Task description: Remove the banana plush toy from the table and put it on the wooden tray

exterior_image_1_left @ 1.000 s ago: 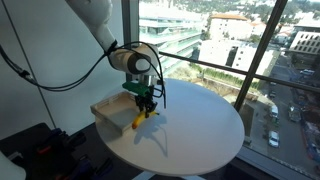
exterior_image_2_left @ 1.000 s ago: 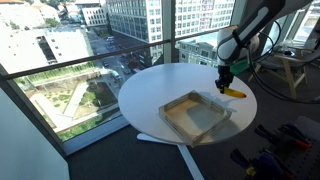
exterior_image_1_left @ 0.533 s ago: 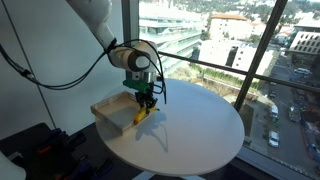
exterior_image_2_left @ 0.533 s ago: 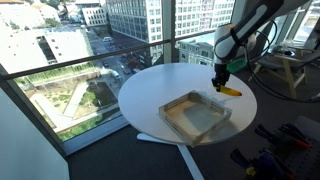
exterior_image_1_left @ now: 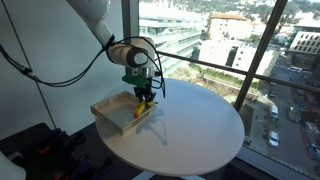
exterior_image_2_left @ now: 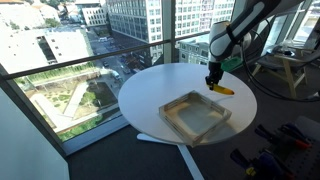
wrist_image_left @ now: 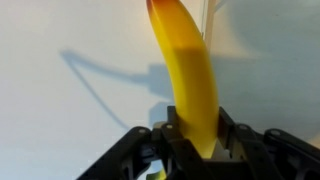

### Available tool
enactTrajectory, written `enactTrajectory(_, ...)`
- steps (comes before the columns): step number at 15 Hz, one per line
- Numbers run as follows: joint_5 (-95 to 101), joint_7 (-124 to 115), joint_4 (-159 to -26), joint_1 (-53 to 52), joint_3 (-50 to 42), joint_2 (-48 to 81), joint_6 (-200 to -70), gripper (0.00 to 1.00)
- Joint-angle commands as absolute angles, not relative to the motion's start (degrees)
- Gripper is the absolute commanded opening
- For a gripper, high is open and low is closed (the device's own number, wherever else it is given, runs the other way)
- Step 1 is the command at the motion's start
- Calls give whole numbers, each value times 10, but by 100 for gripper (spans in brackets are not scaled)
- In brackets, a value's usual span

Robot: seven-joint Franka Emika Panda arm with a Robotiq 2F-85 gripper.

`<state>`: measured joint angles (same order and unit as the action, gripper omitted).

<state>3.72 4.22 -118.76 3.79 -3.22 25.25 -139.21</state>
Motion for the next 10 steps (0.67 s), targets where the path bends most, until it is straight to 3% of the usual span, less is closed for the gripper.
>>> enactTrajectory(1,20,66,-1178,43,-12,248,-1399,16)
enactTrajectory(10,-17,103,-1180,44,24,242,-1408,16)
